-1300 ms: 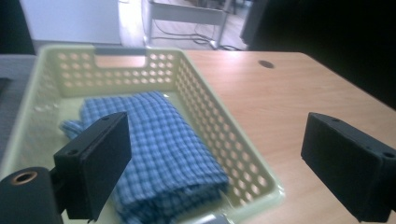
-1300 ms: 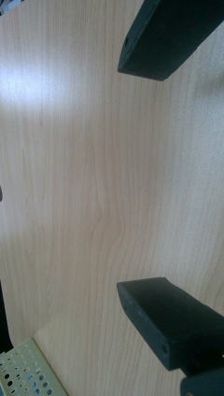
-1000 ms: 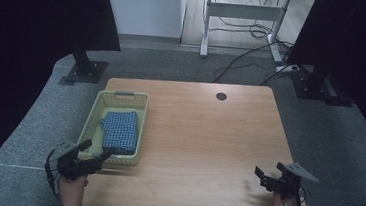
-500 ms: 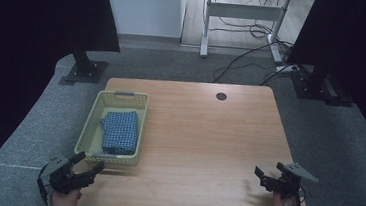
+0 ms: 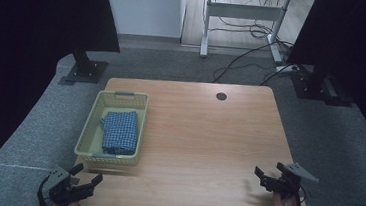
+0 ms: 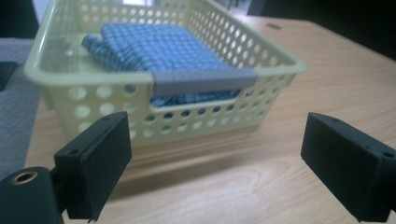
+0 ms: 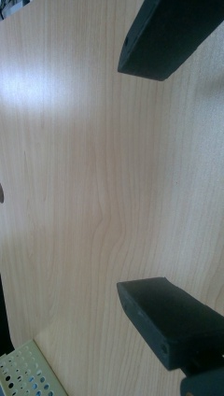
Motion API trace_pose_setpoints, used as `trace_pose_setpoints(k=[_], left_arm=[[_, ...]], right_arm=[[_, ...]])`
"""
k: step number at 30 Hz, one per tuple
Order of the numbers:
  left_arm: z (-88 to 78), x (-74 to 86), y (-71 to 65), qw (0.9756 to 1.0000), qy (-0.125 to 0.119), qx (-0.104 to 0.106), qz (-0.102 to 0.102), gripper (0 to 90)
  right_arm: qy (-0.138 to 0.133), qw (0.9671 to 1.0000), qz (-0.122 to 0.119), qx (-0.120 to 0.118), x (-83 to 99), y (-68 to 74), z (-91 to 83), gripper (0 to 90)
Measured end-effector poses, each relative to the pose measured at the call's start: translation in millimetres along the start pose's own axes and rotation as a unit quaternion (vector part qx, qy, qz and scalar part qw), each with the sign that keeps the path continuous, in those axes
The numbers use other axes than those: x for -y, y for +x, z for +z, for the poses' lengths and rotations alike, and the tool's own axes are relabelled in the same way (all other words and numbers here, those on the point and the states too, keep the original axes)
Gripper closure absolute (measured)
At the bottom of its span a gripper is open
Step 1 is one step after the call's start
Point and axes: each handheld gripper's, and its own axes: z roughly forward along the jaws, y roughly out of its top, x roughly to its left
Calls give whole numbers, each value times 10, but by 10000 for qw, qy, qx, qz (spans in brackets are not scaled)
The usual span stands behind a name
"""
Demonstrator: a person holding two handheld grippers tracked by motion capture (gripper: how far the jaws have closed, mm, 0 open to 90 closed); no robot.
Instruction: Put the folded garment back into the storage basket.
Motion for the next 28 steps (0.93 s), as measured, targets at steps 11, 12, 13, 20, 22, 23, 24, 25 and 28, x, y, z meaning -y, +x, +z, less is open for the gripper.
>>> trace_pose_setpoints(k=[11,12,13,20,22,23,24,25,28], left_arm=[[50,185,69,9994,-78,-238,245,86],[54,187,70,9993,-76,-273,260,86],[58,192,73,9992,-68,-294,275,86],[104,224,98,9993,116,-311,179,85],[112,227,97,9992,126,-328,200,85],[115,227,98,9992,129,-322,195,85],[118,227,100,9992,144,-326,173,85],[121,227,98,9992,142,-326,181,85],[125,226,88,9991,131,-317,240,86]], right_arm=[[8,10000,-3,-20,0,-1,1,0],[9,10000,-7,-24,-1,-1,2,0],[9,10000,-5,-27,-1,-2,2,0],[53,10000,-48,-36,-3,6,10,0],[74,9999,-65,-33,-5,9,15,0],[81,9999,-73,-31,-5,10,16,0],[89,9999,-79,-35,-6,11,17,0],[95,9999,-81,-38,-6,11,18,0],[90,9999,-79,-44,-6,10,18,0]])
